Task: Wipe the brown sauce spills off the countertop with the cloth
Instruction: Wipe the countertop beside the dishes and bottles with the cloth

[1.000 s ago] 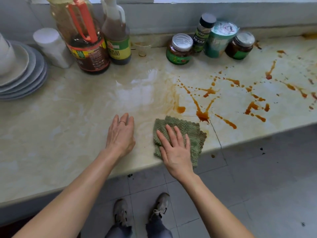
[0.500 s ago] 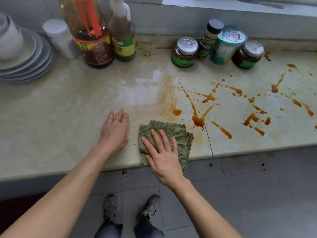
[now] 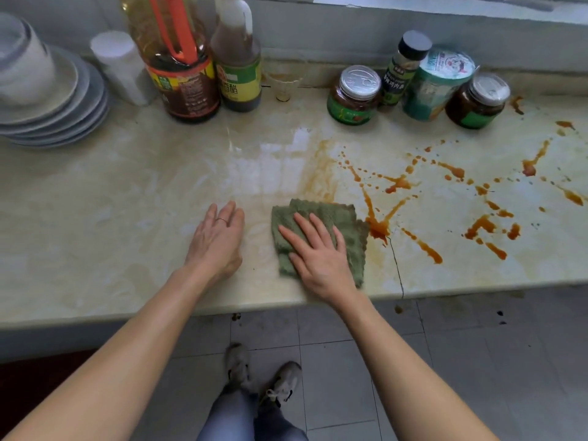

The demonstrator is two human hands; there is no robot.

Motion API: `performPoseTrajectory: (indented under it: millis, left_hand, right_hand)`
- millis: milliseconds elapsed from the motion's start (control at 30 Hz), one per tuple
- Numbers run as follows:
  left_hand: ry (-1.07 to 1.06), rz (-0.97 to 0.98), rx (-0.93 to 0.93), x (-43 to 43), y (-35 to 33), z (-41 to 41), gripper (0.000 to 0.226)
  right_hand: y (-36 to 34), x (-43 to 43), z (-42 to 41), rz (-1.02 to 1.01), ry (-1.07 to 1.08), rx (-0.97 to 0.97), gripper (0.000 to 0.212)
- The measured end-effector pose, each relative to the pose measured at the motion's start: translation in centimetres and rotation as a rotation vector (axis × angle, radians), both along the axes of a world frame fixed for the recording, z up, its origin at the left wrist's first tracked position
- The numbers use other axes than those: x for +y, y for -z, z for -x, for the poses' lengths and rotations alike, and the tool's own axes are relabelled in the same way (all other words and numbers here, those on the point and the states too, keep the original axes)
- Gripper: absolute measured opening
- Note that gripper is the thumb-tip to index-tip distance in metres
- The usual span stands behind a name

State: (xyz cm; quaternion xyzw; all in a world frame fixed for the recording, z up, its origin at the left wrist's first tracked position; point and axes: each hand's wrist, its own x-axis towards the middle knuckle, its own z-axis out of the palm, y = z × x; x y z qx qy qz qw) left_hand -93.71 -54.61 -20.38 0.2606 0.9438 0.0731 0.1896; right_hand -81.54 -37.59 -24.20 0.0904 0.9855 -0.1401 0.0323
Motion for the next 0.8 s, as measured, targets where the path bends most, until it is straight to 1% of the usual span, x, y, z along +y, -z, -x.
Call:
performPoseTrajectory:
  millis: [100, 167, 267, 300, 367, 500, 567, 700, 733, 800]
  left_hand:
    - [0.007, -0.02, -0.01, -0.4, -0.1, 0.1, 0.076]
    - [0.009, -0.033, -0.011, -0.5, -0.1, 0.1, 0.075]
    - [-0.027, -0.055, -0.007, 0.2, -0.3, 0.1, 0.071]
    - [-0.038, -0.07, 0.0, 0.7, -0.5, 0.1, 0.07]
    - [-0.01, -0.104, 0.012, 1.9, -1.0, 0.6, 0.07]
    - [0.067, -0.163, 0.008, 4.3, -1.8, 1.8, 0.071]
    - [0.089, -0.159, 0.005, 5.1, -2.1, 2.2, 0.074]
    - [0.094, -0.143, 0.006, 6.0, -2.1, 3.5, 0.075]
    - [0.094, -0.137, 0.007, 6.2, -2.1, 3.7, 0.075]
    - [0.107, -0.12, -0.007, 6.6, -2.0, 4.1, 0.074]
  right_hand:
    - [0.2, 0.3, 1.4, -0.007, 0.092, 0.003, 0.054]
    - [0.2, -1.7, -0.8, -0.011, 0.124, 0.049, 0.053]
    - [0.4, -4.0, -4.8, -0.037, 0.077, 0.066, 0.052]
    - [0.4, -3.5, -4.8, -0.04, 0.062, 0.052, 0.053]
    - [0.4, -1.9, -2.0, -0.067, 0.051, 0.034, 0.054]
    - [-0.1, 0.1, 4.2, -0.044, 0.155, -0.089, 0.062]
    - [0.0, -0.9, 3.3, -0.031, 0.191, -0.061, 0.061]
    - [0.2, -4.3, -2.8, -0.071, 0.137, -0.007, 0.056]
    - [0.3, -4.0, -3.0, -0.074, 0.132, -0.018, 0.056]
    - [0.2, -2.3, -0.5, -0.077, 0.138, -0.036, 0.056]
